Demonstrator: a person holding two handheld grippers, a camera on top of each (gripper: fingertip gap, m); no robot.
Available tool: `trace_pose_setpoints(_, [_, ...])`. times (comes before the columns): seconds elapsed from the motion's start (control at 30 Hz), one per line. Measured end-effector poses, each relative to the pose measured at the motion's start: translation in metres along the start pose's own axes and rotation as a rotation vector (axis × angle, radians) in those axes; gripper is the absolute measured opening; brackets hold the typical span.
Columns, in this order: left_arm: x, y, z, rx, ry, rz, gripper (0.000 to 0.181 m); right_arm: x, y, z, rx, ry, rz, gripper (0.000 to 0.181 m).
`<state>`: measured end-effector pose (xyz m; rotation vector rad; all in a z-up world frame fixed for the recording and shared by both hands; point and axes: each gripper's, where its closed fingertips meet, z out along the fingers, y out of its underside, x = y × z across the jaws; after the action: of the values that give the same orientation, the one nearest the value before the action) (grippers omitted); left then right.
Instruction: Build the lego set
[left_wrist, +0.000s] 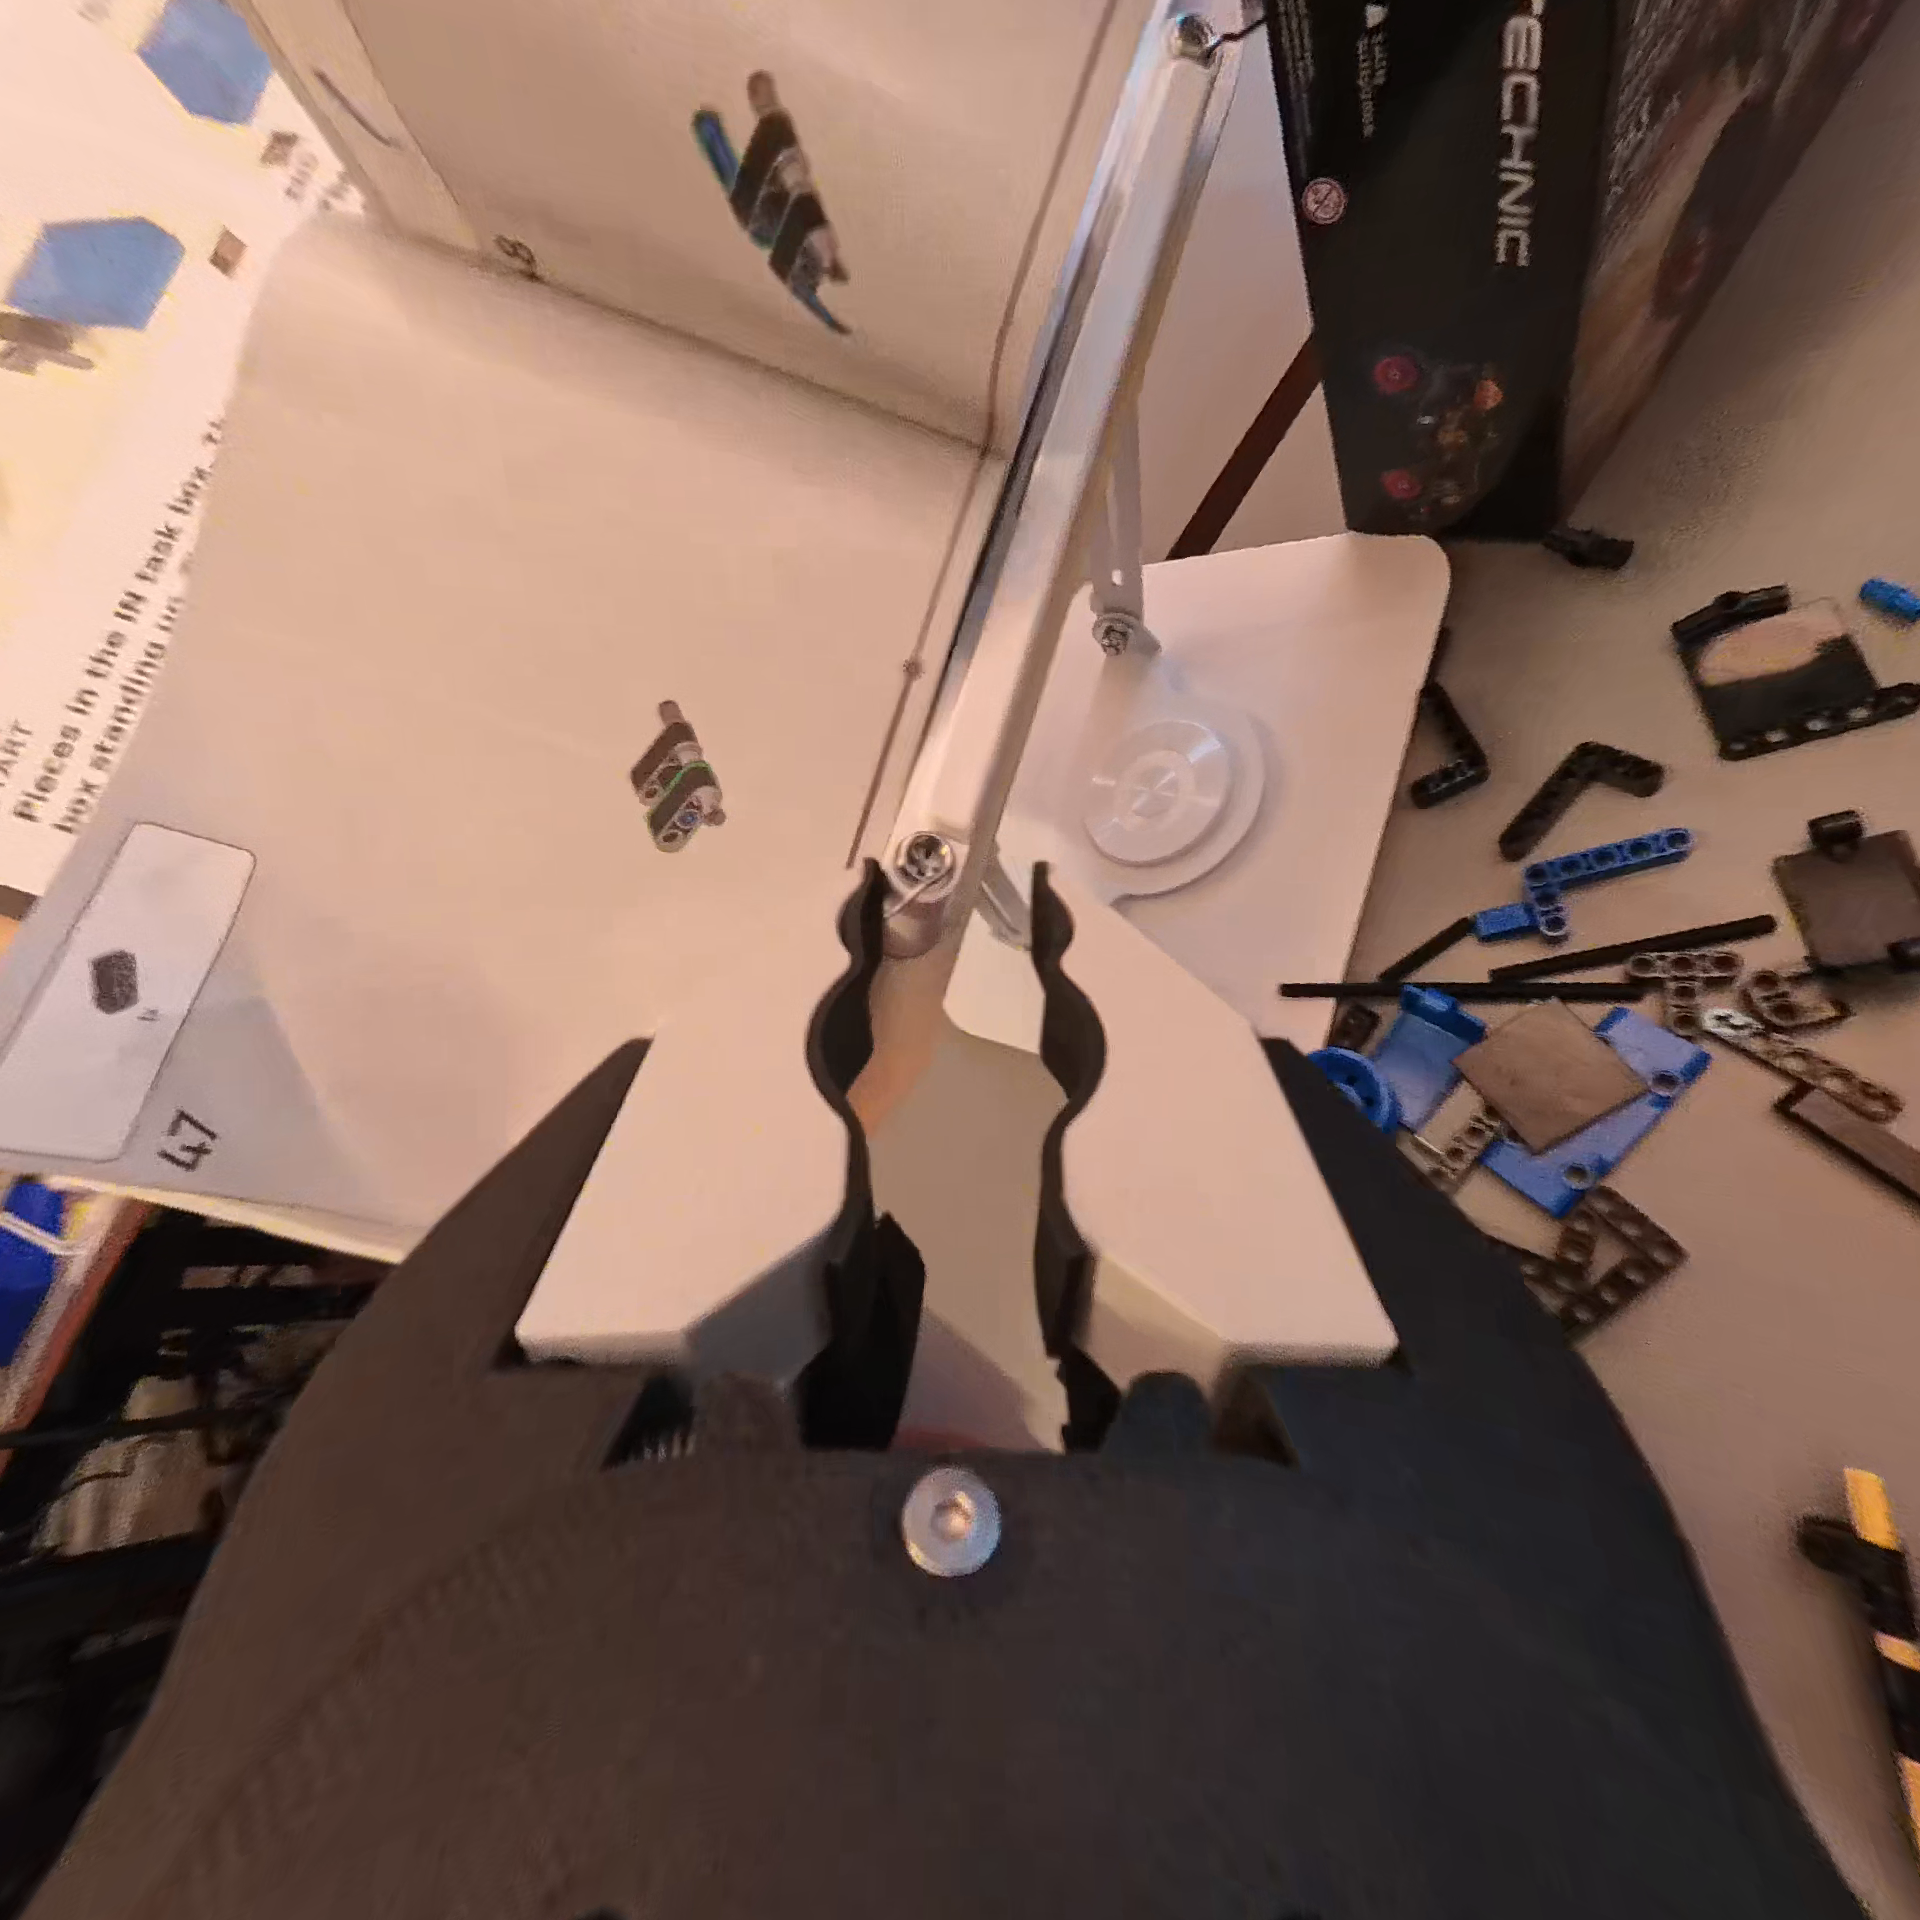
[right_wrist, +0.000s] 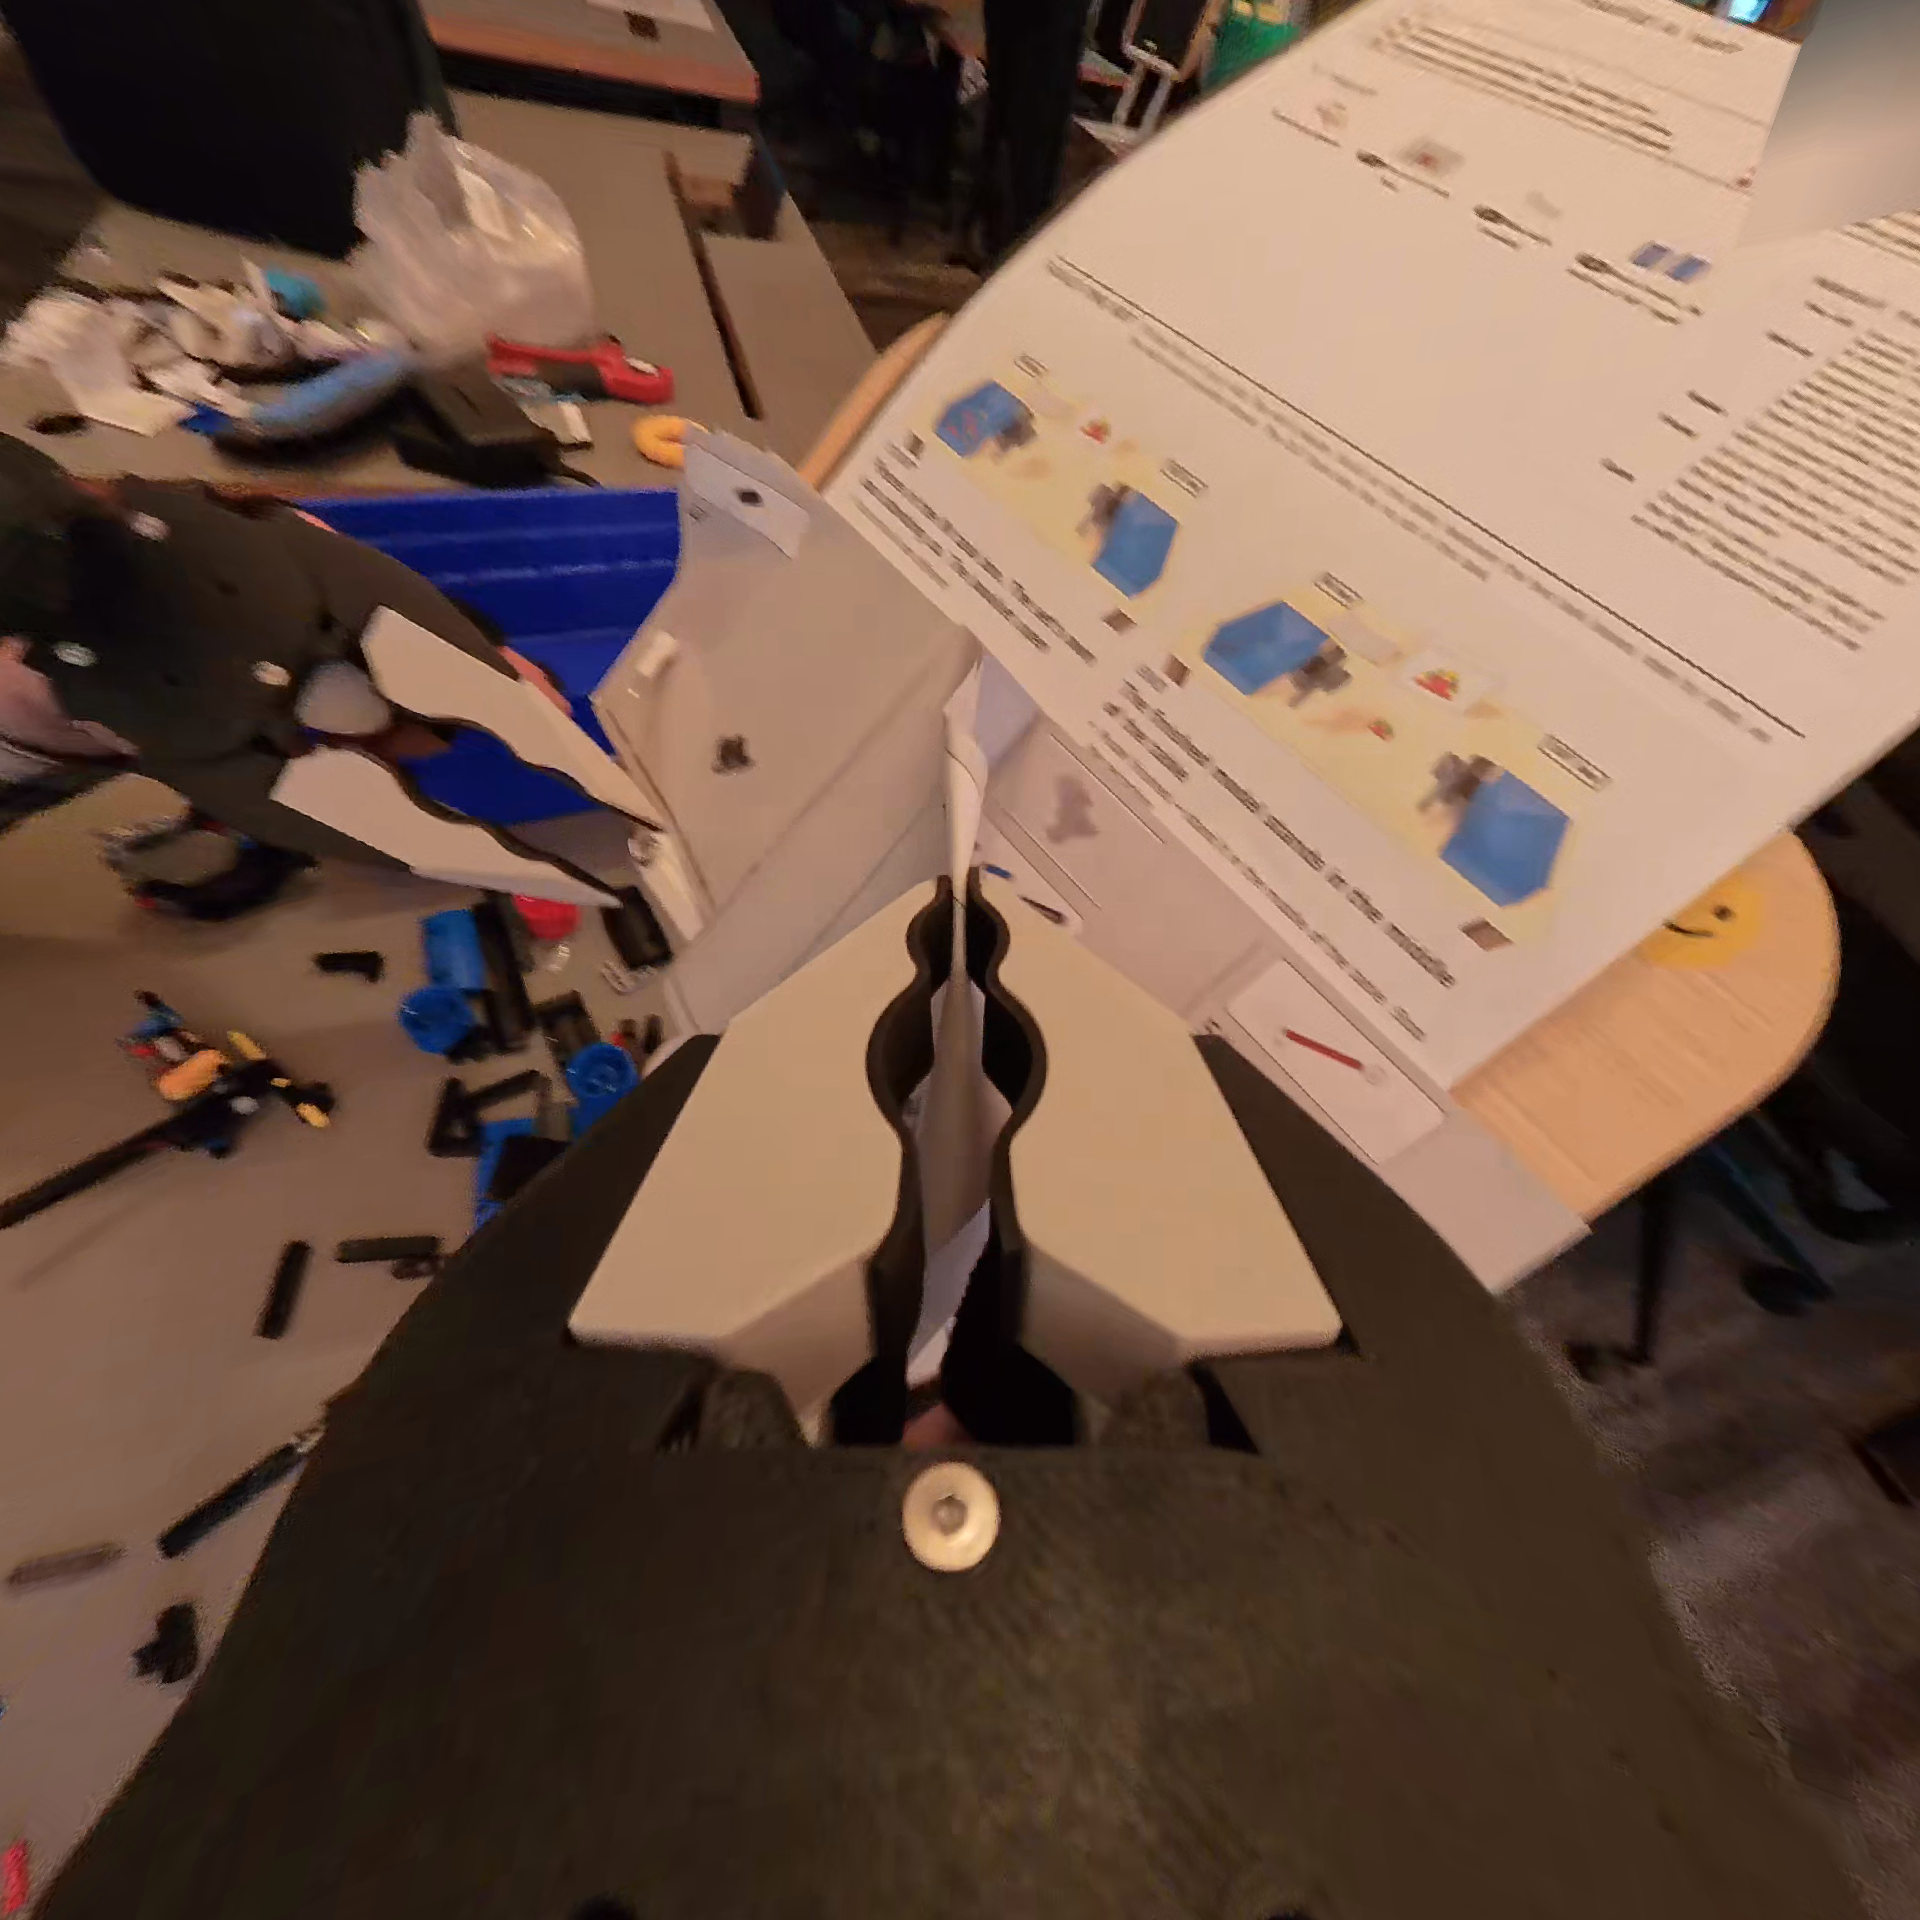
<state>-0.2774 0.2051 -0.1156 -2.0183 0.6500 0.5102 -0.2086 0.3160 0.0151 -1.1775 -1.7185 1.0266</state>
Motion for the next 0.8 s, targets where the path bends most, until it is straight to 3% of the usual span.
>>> trace_pose_setpoints(0.2, [0.003,0.001,-0.005,-0.049,0.046,-0.023,0.024,-0.01,-0.017,0.006,0.018,0.007,-0.013,0.001])
trace_pose_setpoints(0.4, [0.006,0.007,-0.008,-0.079,0.108,-0.055,0.018,-0.003,-0.013,0.008,0.009,0.034,0.002,0.006])
trace_pose_setpoints(0.47, [0.002,0.006,-0.012,-0.079,0.067,0.009,0.012,-0.004,-0.01,0.009,0.0,0.036,-0.003,0.007])
trace_pose_setpoints(0.6, [-0.009,-0.019,-0.025,0.028,0.018,-0.002,0.022,-0.005,-0.008,0.008,0.004,0.041,0.003,0.014])
trace_pose_setpoints(0.7, [-0.015,-0.057,-0.032,0.179,0.001,-0.041,0.031,-0.012,-0.011,0.011,0.029,0.018,0.031,0.014])
trace_pose_setpoints(0.8, [-0.014,-0.089,-0.028,0.288,-0.029,-0.04,0.054,-0.019,-0.014,0.016,0.044,0.013,0.051,0.013])
